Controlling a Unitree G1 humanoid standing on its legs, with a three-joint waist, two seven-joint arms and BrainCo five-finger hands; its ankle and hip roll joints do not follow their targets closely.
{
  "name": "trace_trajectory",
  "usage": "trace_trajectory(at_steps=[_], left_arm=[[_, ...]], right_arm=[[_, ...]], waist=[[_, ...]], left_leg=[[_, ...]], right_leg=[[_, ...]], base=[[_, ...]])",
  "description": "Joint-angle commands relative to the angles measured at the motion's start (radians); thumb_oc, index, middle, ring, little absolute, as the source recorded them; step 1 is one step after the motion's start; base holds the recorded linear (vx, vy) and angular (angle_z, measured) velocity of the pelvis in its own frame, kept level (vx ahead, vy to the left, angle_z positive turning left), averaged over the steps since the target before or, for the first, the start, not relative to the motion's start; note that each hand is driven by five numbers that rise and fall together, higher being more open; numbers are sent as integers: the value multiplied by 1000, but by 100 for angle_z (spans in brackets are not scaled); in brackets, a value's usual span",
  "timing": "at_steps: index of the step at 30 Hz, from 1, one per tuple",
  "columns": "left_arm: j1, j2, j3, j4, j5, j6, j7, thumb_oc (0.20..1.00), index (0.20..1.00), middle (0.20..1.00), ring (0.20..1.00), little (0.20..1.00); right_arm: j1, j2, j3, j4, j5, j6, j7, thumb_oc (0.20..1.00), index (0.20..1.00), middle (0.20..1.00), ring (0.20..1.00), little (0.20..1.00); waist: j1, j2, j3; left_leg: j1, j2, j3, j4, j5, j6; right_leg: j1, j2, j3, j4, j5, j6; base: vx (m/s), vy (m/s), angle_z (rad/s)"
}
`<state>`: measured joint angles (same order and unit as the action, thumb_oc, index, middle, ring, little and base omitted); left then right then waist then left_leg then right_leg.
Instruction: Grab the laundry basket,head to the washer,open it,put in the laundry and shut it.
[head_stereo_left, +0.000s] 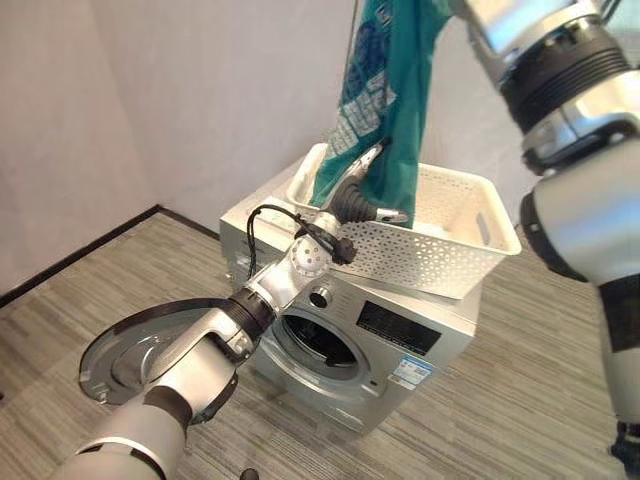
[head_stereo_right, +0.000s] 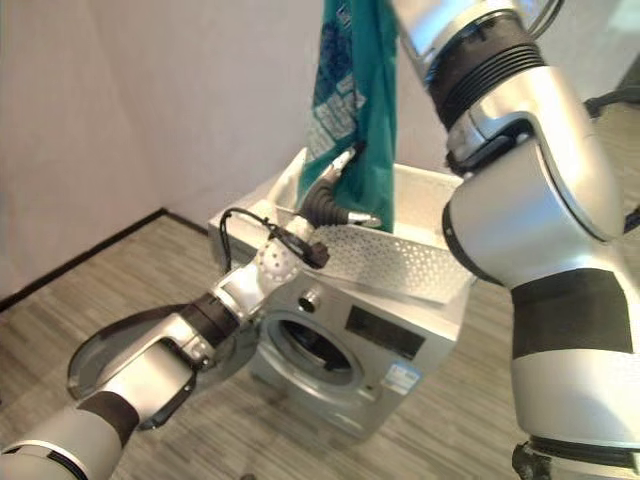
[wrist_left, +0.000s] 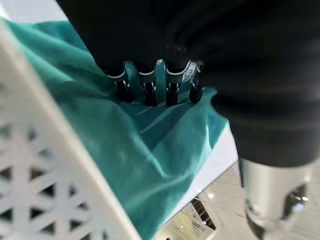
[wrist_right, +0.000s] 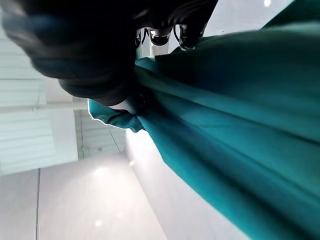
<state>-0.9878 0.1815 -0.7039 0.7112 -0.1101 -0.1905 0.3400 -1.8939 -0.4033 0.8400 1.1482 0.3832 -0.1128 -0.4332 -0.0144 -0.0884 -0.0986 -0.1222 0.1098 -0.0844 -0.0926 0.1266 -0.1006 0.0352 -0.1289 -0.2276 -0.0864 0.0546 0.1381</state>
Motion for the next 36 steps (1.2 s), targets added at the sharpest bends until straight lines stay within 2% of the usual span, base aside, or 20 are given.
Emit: trace_trajectory(at_steps=[1, 6, 10, 11, 12, 18, 25, 29, 36], left_arm=[[-157, 16, 2, 141, 78, 33, 90, 1000, 1000, 1000, 1000, 1000], [-154, 62, 23, 133, 73, 24, 124, 1000, 1000, 1000, 1000, 1000], [-120, 155, 78, -56, 51, -12, 127, 1000, 1000, 1000, 1000, 1000], [-119, 157, 80, -59, 51, -10, 126, 1000, 1000, 1000, 1000, 1000], [-97, 204, 118, -167, 38, -30, 129, 1000, 1000, 1000, 1000, 1000], [-2, 341, 237, -472, 17, -79, 111, 1000, 1000, 1000, 1000, 1000], [137, 436, 347, -685, 6, -89, 69, 1000, 1000, 1000, 1000, 1000], [160, 429, 357, -688, -9, -84, 64, 1000, 1000, 1000, 1000, 1000], [90, 342, 230, -476, -72, -47, 9, 1000, 1000, 1000, 1000, 1000]], right_arm=[[-195, -19, 82, 96, 56, -47, 1, 200, 200, 200, 200, 200], [-196, -22, 107, 134, 70, -38, 12, 200, 200, 200, 200, 200], [-210, -73, 130, 164, 74, -29, 29, 200, 200, 200, 200, 200], [-210, -72, 130, 164, 75, -29, 29, 200, 200, 200, 200, 200], [-211, -102, 137, 167, 68, -24, 36, 200, 200, 200, 200, 200], [-210, -168, 140, 187, 52, -18, 46, 200, 200, 200, 200, 200], [-225, -241, 135, 187, 27, -19, 34, 200, 200, 200, 200, 200], [-227, -248, 131, 181, 30, -21, 33, 200, 200, 200, 200, 200], [-220, -197, 124, 171, 35, -21, 42, 200, 200, 200, 200, 200]], waist=[[27, -37, 20], [37, -38, 19], [61, -45, 23], [60, -44, 23], [72, -47, 27], [110, -53, 29], [134, -56, 29], [133, -58, 28], [110, -49, 26]], left_leg=[[86, 41, 47, 5, -135, -2], [86, 42, 51, 5, -134, -1], [78, 39, 38, 5, -124, 0], [78, 39, 37, 5, -124, 0], [75, 37, 31, 5, -122, 0], [69, 35, 17, 5, -120, 2], [68, 32, 2, 5, -128, 0], [70, 33, 1, 5, -129, 0], [74, 38, 10, 5, -128, 0]], right_leg=[[54, -72, 57, -1, -82, 44], [51, -71, 59, -1, -82, 45], [52, -71, 47, -1, -80, 44], [53, -71, 46, -1, -80, 44], [54, -70, 42, -1, -81, 43], [61, -70, 25, -1, -84, 43], [76, -67, 3, -1, -95, 42], [77, -65, 3, -1, -95, 41], [73, -65, 10, -1, -94, 39]], base=[[3, 7, -13], [-2, 0, -14], [0, 0, 0], [13, -16, 4], [11, -18, 3], [11, -9, 7], [17, -16, 14], [4, -10, 10], [-1, 0, -1]])
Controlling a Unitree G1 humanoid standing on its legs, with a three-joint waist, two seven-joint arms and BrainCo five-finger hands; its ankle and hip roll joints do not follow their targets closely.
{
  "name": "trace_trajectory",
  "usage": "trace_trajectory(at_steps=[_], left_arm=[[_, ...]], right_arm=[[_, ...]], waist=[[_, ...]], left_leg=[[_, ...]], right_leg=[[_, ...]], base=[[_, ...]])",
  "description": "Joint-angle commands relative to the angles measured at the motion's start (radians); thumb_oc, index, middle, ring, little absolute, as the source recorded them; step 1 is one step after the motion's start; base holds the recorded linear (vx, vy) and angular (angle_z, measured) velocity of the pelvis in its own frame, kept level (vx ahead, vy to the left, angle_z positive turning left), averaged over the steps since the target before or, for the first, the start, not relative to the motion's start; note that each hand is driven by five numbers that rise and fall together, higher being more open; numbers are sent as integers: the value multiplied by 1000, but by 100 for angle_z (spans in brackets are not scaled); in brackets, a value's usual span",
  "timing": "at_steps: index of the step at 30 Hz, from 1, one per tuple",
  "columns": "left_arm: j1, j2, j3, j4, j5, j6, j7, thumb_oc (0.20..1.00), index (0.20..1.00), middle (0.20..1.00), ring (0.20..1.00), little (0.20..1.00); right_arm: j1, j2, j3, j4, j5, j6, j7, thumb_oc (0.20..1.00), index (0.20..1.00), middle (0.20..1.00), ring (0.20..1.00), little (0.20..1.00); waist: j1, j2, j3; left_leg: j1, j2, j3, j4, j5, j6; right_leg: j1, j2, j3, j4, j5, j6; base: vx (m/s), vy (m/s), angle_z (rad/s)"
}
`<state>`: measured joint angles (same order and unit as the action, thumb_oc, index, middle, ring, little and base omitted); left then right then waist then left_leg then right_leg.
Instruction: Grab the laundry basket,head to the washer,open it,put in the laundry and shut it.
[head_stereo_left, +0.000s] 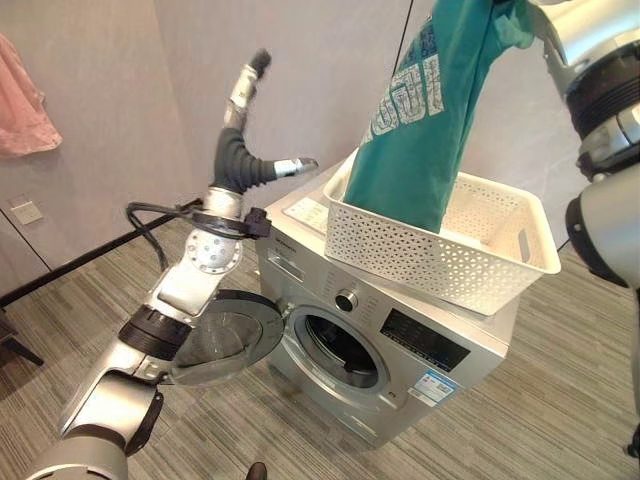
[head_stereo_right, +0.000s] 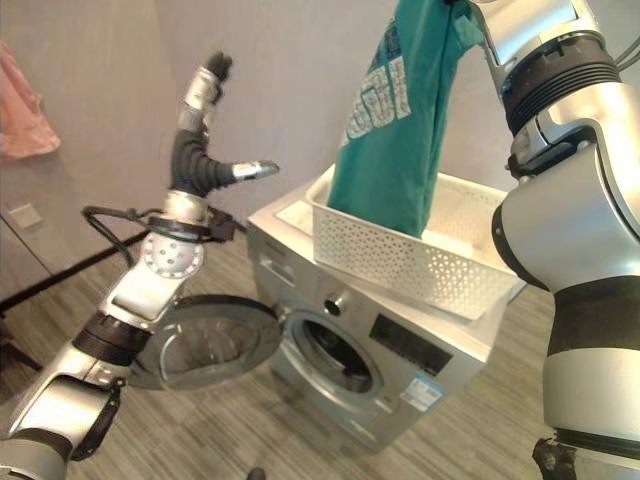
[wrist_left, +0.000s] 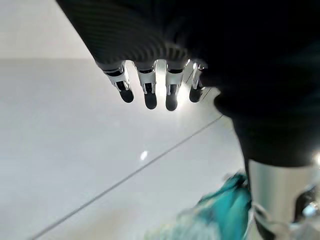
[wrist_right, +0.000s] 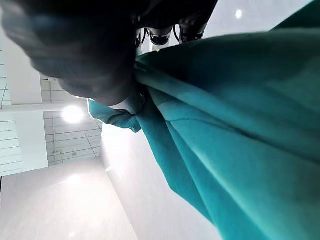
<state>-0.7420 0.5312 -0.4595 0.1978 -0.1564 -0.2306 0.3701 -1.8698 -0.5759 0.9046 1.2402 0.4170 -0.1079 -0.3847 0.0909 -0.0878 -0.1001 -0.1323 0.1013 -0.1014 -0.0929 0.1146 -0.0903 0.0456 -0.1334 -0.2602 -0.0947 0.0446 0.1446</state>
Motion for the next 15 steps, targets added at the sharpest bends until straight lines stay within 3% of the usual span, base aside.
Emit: trace_trajectory(at_steps=[1, 7, 14, 15], left_arm=[[-173, -25, -31, 74, -31, -2, -18, 1000, 1000, 1000, 1000, 1000], [-307, -150, -135, 315, -88, 21, -15, 1000, 1000, 1000, 1000, 1000], [-408, -229, -190, 507, -123, 30, 10, 1000, 1000, 1000, 1000, 1000], [-451, -262, -212, 602, -138, 41, 24, 1000, 1000, 1000, 1000, 1000]], right_arm=[[-240, -16, 58, 79, 5, -27, -5, 200, 200, 200, 200, 200], [-220, 41, 42, 63, 31, -25, -7, 200, 200, 200, 200, 200], [-212, 97, 41, 55, 57, -29, -7, 200, 200, 200, 200, 200], [-203, 120, 36, 52, 71, -30, -7, 200, 200, 200, 200, 200]], waist=[[2, -48, 27], [-30, -35, 23], [-55, -26, 20], [-66, -21, 18]], left_leg=[[85, 48, 29, 6, -116, -10], [86, 50, 37, 6, -114, -12], [90, 51, 48, 6, -114, -12], [92, 52, 54, 6, -114, -14]], right_leg=[[61, -60, 45, 7, -83, 33], [53, -58, 58, 7, -80, 31], [46, -58, 71, 7, -76, 31], [45, -59, 74, 7, -74, 31]], base=[[-7, 0, -4], [-12, 7, -3], [-11, 5, -11], [-3, 4, -11]])
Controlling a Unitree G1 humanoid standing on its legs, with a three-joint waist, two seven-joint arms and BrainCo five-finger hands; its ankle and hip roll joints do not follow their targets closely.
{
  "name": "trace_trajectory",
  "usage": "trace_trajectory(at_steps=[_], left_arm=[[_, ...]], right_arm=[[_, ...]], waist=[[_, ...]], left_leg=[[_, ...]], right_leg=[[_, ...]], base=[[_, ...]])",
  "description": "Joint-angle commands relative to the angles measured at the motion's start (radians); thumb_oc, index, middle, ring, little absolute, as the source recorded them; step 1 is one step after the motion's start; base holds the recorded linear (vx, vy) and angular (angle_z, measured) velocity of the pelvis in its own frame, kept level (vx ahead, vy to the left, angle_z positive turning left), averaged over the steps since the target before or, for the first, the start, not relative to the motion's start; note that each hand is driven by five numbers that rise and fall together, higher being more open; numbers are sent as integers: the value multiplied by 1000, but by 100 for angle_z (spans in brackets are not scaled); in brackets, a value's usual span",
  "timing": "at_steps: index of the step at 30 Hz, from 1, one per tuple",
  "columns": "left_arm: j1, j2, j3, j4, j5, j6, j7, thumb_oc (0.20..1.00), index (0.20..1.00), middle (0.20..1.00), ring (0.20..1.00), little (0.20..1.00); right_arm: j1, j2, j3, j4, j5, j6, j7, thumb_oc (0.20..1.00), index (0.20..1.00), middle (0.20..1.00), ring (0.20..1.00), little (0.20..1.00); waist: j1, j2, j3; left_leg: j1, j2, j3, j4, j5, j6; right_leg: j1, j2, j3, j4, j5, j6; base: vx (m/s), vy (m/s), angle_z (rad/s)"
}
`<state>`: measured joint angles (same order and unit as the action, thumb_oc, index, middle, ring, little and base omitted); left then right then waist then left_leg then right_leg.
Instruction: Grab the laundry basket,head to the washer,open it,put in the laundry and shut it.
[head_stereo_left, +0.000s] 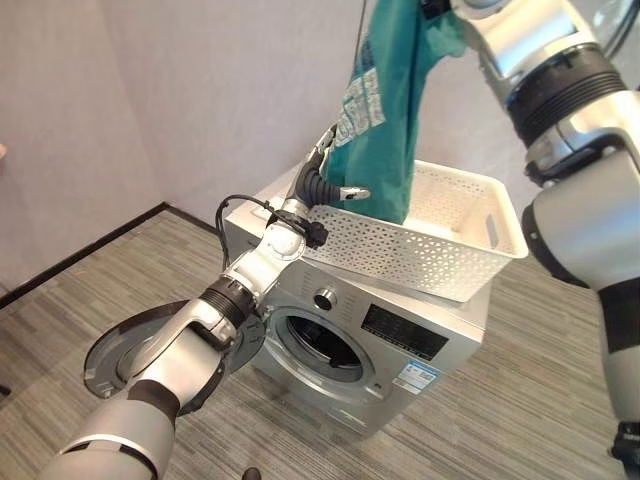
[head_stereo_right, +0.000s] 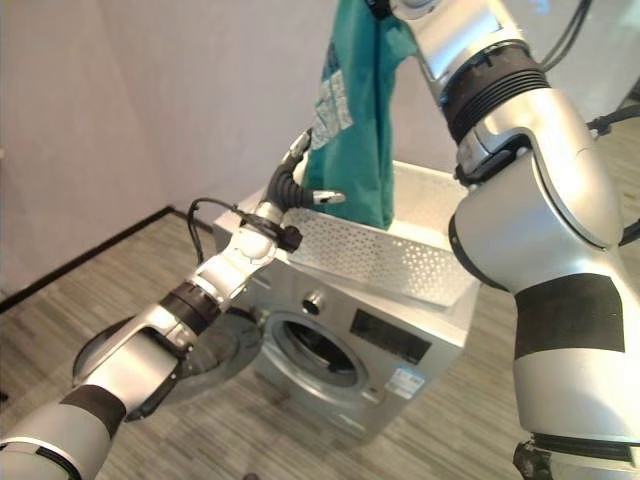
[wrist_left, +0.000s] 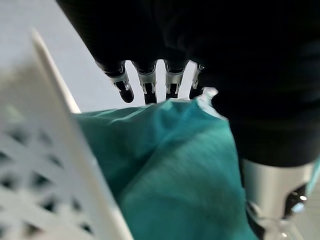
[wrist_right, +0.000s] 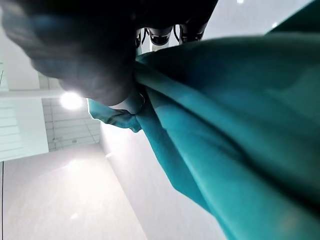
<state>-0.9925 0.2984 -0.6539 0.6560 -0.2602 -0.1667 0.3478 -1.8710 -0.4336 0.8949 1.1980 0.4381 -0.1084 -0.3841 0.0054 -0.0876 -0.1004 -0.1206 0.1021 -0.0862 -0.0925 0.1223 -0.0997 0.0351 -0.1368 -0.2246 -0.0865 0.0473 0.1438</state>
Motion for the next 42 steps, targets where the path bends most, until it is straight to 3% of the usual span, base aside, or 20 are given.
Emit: trace_trajectory(at_steps=[1, 5, 11, 17, 32, 37, 42], left_arm=[[-203, -31, -18, 147, -35, -24, 47, 1000, 1000, 1000, 1000, 1000], [-271, -91, -51, 339, -87, -2, 45, 1000, 1000, 1000, 1000, 1000], [-342, -130, -68, 444, -167, -1, 34, 1000, 1000, 1000, 1000, 1000], [-393, -146, -98, 361, -298, -46, -16, 1000, 1000, 1000, 1000, 1000], [-411, -259, -130, 277, -545, -58, -118, 1000, 1000, 1000, 1000, 1000], [-440, -235, -105, 268, -614, -69, -140, 1000, 1000, 1000, 1000, 1000], [-456, -203, -109, 255, -589, -74, -141, 1000, 1000, 1000, 1000, 1000]], right_arm=[[-202, -22, 47, 94, 50, -29, -8, 200, 200, 200, 200, 200], [-184, 23, 41, 86, 70, -28, -4, 200, 200, 200, 200, 200], [-180, 51, 50, 73, 90, -24, 2, 200, 200, 200, 200, 200], [-173, 31, 34, 1, 106, -35, -3, 200, 200, 200, 200, 200], [-141, 27, -43, -107, 121, -43, -32, 200, 200, 200, 200, 200], [-121, 23, -60, -172, 116, -55, -40, 200, 200, 200, 200, 200], [-104, 0, -65, -163, 115, -56, -32, 200, 200, 200, 200, 200]], waist=[[20, -21, 19], [0, -10, 14], [-15, -3, 10], [-30, 8, 8], [-73, 27, 10], [-90, 36, 10], [-91, 38, 11]], left_leg=[[80, 52, 38, 5, -121, -5], [83, 53, 45, 5, -118, -6], [84, 55, 53, 5, -117, -8], [85, 56, 61, 5, -119, -8], [87, 55, 83, 5, -121, -10], [98, 60, 107, 5, -126, -9], [108, 62, 115, 5, -128, -8]], right_leg=[[55, -56, 38, -1, -76, 32], [50, -56, 47, -1, -71, 32], [42, -53, 57, -1, -68, 33], [34, -53, 68, -1, -64, 35], [18, -55, 91, -1, -55, 36], [7, -55, 118, -1, -50, 37], [11, -56, 125, -1, -50, 36]], base=[[-7, 3, -6], [-7, -1, -8], [0, 0, -6], [8, 2, -2], [2, 2, -3], [5, -10, -13], [10, -10, -16]])
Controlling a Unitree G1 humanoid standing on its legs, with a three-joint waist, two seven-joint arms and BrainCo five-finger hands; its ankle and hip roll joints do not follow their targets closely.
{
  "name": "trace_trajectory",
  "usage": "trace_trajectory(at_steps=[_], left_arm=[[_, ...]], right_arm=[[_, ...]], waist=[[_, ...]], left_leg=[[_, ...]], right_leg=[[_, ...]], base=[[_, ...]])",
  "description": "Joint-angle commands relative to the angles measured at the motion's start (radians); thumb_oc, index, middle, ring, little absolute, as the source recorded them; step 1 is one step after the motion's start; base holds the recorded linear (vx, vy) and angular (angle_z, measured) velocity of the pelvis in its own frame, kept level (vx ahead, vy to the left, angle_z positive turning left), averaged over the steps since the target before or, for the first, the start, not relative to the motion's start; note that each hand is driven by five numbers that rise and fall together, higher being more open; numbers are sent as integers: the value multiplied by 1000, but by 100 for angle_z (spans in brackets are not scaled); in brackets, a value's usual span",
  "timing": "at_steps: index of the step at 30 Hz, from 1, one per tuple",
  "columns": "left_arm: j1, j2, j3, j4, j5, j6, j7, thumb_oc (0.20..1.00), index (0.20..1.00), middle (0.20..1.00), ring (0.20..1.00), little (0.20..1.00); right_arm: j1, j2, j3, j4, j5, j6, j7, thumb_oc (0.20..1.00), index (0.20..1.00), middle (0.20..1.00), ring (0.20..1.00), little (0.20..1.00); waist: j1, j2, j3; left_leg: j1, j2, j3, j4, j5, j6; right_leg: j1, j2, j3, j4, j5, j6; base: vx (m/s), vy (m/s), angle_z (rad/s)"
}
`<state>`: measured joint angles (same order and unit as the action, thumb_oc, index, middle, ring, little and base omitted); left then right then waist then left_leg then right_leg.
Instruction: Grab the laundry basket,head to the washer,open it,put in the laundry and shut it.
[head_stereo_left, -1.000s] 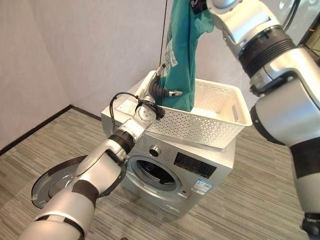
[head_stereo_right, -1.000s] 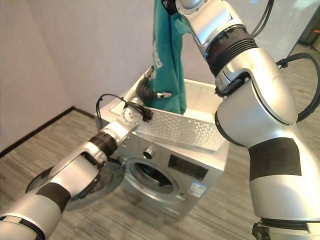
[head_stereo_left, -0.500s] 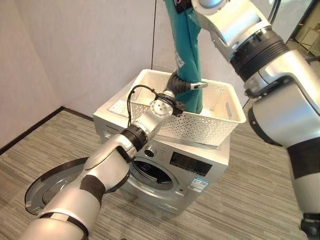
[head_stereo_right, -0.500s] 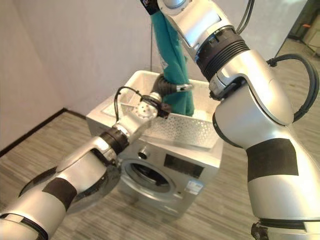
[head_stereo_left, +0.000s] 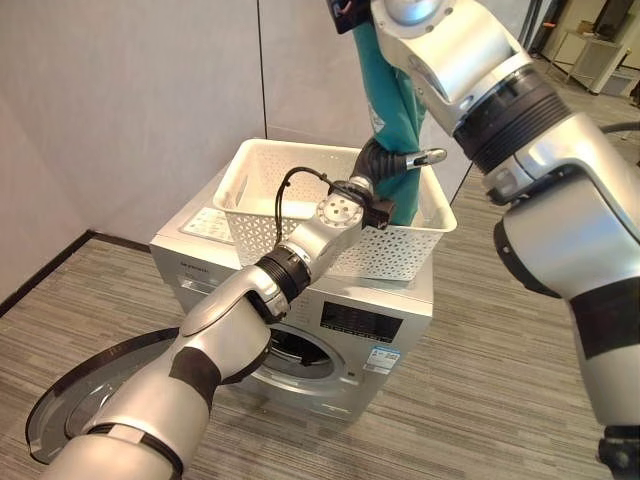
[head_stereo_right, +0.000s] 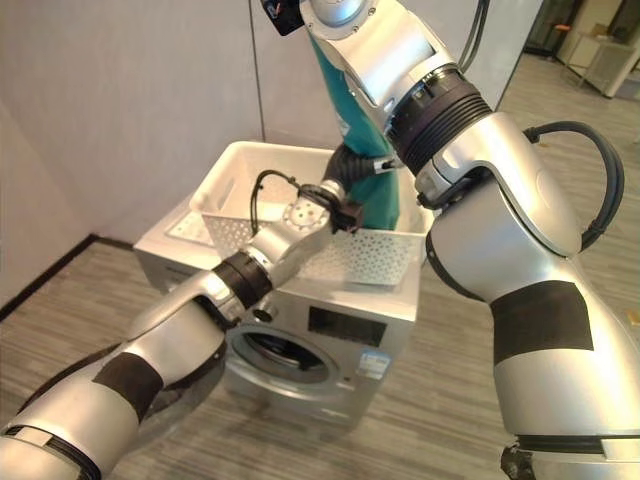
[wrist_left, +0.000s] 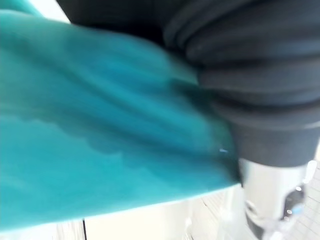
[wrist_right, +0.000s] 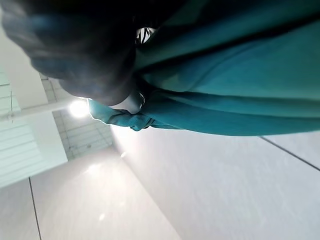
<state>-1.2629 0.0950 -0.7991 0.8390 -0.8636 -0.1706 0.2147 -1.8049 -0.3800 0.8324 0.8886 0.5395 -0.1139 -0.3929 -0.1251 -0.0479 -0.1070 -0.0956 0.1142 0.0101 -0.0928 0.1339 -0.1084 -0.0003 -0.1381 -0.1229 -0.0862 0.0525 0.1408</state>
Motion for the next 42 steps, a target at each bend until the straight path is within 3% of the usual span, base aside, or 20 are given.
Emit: trace_trajectory(at_steps=[1, 3, 15, 20, 24, 25, 26, 29, 30, 34, 36, 38, 42], left_arm=[[-185, 4, 34, 73, 21, -71, -10, 514, 514, 514, 514, 514], [-182, 7, 37, 72, 27, -73, -6, 200, 200, 200, 200, 200], [-152, 33, 68, 133, 149, -61, 34, 200, 200, 200, 200, 200], [-140, 97, 102, 198, 203, -50, 54, 200, 200, 200, 200, 200], [-149, 184, 148, 203, 229, -50, 85, 200, 200, 200, 200, 200], [-154, 213, 162, 193, 234, -54, 92, 200, 200, 200, 200, 200], [-168, 277, 176, 173, 260, -54, 102, 200, 200, 200, 200, 200], [-178, 307, 179, 173, 277, -55, 101, 200, 200, 200, 200, 200], [-208, 369, 176, 160, 303, -61, 108, 200, 200, 200, 200, 200], [-254, 485, 181, 118, 359, -69, 130, 200, 200, 200, 200, 200], [-262, 506, 181, 100, 378, -70, 138, 200, 200, 200, 200, 200], [-288, 567, 196, 77, 417, -78, 159, 200, 200, 200, 200, 200], [-326, 646, 212, 24, 413, -95, 181, 200, 200, 200, 200, 200]], right_arm=[[-167, -54, -3, 153, 17, -51, -21, 200, 200, 200, 200, 200], [-164, -56, -4, 156, 17, -52, -18, 200, 200, 200, 200, 200], [-108, -91, -16, 134, 32, -63, -2, 200, 200, 200, 200, 200], [-70, -117, -39, 15, 68, -99, 0, 200, 200, 200, 200, 200], [2, -181, -94, -194, 54, -131, -20, 200, 200, 200, 200, 200], [26, -202, -109, -252, 44, -142, -22, 256, 256, 256, 256, 256], [95, -253, -152, -358, 15, -154, -29, 1000, 1000, 1000, 1000, 1000], [142, -280, -175, -404, 10, -156, -19, 1000, 1000, 1000, 1000, 1000], [215, -334, -208, -489, -22, -160, -15, 1000, 1000, 1000, 1000, 1000], [448, -399, -344, -687, -129, -157, -10, 1000, 1000, 1000, 1000, 1000], [519, -400, -394, -740, -152, -156, -11, 1000, 1000, 1000, 1000, 1000], [718, -390, -498, -867, -193, -177, 12, 1000, 1000, 1000, 1000, 1000], [993, -331, -620, -993, -259, -190, 50, 1000, 1000, 1000, 1000, 1000]], waist=[[39, -2, 19], [40, -3, 19], [40, -12, 25], [36, -10, 26], [27, -2, 29], [24, 3, 32], [21, 15, 36], [21, 18, 37], [18, 33, 41], [16, 66, 53], [16, 70, 53], [7, 96, 62], [8, 119, 63]], left_leg=[[83, 50, 18, 6, -139, 1], [84, 50, 17, 6, -139, 2], [82, 50, 12, 6, -136, 4], [86, 54, 20, 6, -135, 3], [93, 57, 32, 6, -136, 3], [93, 58, 35, 6, -136, 3], [97, 59, 43, 6, -138, 4], [100, 59, 48, 6, -138, 4], [103, 59, 57, 6, -139, 5], [108, 58, 68, 6, -140, 8], [109, 58, 70, 6, -141, 9], [111, 55, 75, 6, -142, 14], [112, 51, 77, 6, -143, 18]], right_leg=[[47, -54, 24, -1, -55, 39], [47, -53, 25, -1, -56, 38], [48, -46, 21, -1, -61, 31], [44, -45, 29, -1, -61, 30], [41, -44, 39, -1, -61, 30], [39, -45, 42, -1, -60, 31], [37, -45, 46, -1, -61, 32], [36, -46, 49, -1, -60, 33], [33, -47, 57, -1, -59, 34], [29, -52, 64, -1, -58, 37], [29, -52, 65, -1, -59, 37], [27, -57, 70, -1, -59, 39], [29, -63, 66, -1, -60, 44]], base=[[-5, -8, -3], [0, 0, 0], [0, 0, 0], [0, 0, 0], [-3, -9, -1], [0, 0, 0], [-6, -11, -5], [-4, -7, -17], [1, -10, -14], [0, -12, -9], [-2, -5, -11], [0, 8, -7], [12, 1, -4]])
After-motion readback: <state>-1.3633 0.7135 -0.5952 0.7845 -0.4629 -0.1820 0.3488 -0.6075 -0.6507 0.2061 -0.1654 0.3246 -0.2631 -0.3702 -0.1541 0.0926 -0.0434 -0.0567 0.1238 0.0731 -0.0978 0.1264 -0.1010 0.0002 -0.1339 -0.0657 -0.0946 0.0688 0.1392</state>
